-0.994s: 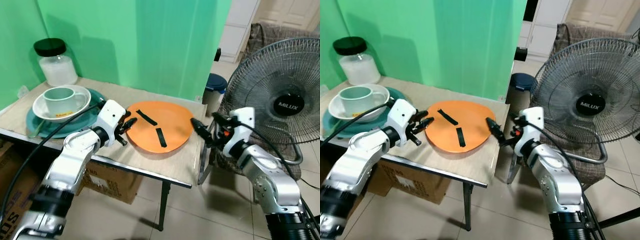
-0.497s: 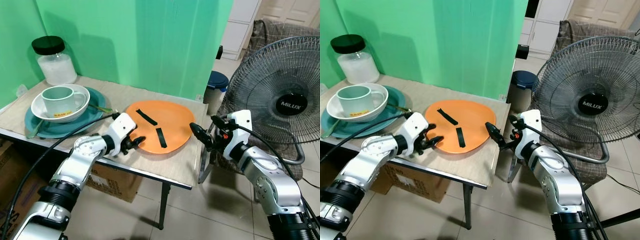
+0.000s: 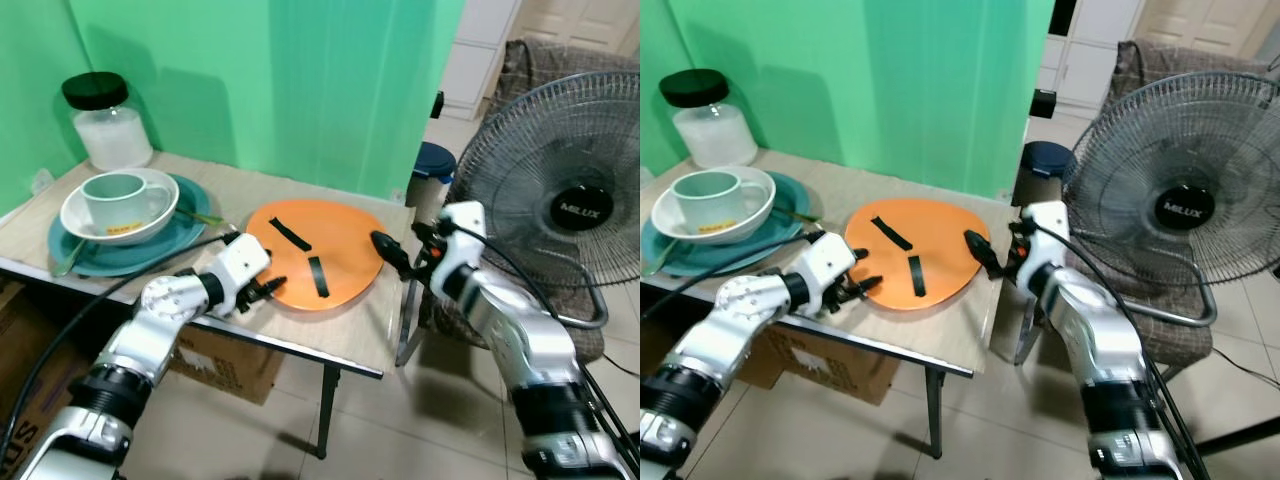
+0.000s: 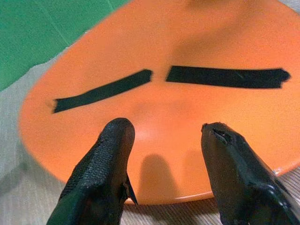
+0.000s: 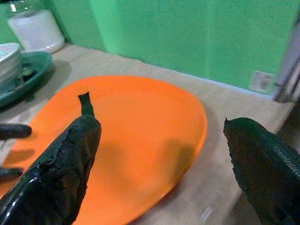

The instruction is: Setting the table

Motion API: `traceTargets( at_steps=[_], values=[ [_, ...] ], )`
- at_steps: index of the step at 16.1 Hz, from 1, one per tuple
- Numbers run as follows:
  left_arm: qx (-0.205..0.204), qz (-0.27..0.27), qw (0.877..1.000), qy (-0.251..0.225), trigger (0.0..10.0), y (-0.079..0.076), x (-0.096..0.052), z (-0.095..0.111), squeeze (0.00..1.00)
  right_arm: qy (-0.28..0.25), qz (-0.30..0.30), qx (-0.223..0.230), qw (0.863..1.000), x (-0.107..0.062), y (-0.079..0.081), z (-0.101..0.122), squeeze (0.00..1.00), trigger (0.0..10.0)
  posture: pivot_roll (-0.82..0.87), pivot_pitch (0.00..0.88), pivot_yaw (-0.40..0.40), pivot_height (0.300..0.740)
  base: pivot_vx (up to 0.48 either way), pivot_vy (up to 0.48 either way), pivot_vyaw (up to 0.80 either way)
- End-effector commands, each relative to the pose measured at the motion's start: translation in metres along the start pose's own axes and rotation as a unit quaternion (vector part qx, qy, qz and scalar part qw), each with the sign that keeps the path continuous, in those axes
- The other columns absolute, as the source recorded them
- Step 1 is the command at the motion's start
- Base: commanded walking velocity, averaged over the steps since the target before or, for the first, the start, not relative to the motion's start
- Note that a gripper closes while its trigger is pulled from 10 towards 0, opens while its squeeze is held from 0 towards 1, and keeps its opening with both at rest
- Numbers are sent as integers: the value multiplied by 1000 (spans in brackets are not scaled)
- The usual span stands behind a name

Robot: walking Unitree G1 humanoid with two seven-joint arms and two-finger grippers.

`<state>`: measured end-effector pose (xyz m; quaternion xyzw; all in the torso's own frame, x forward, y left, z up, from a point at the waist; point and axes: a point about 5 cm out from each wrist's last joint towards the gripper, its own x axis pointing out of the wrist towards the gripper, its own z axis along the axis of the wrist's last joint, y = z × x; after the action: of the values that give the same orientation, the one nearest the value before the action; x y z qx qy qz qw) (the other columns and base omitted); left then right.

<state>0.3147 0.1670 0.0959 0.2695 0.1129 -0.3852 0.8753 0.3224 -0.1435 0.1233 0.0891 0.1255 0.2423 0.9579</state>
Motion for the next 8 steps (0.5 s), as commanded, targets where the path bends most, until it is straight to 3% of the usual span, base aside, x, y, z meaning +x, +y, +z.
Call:
traceTargets(
  at_steps=[1,4,8],
  values=[
    [-7,-22,999,33,10000,-15,1,-16,0,15,-13,23,1000,2,-7,-3,0,10000,30,0,-64,740,0,0,0],
    [-1,-36,999,40,10000,-25,-1,-23,0,46,-19,63,997,11,-12,-11,0,10000,35,0,-79,740,0,0,0],
    [-1,-38,999,37,10000,-29,-3,-27,0,38,-11,107,993,17,-16,-8,0,10000,39,0,-89,740,0,0,0]
  ],
)
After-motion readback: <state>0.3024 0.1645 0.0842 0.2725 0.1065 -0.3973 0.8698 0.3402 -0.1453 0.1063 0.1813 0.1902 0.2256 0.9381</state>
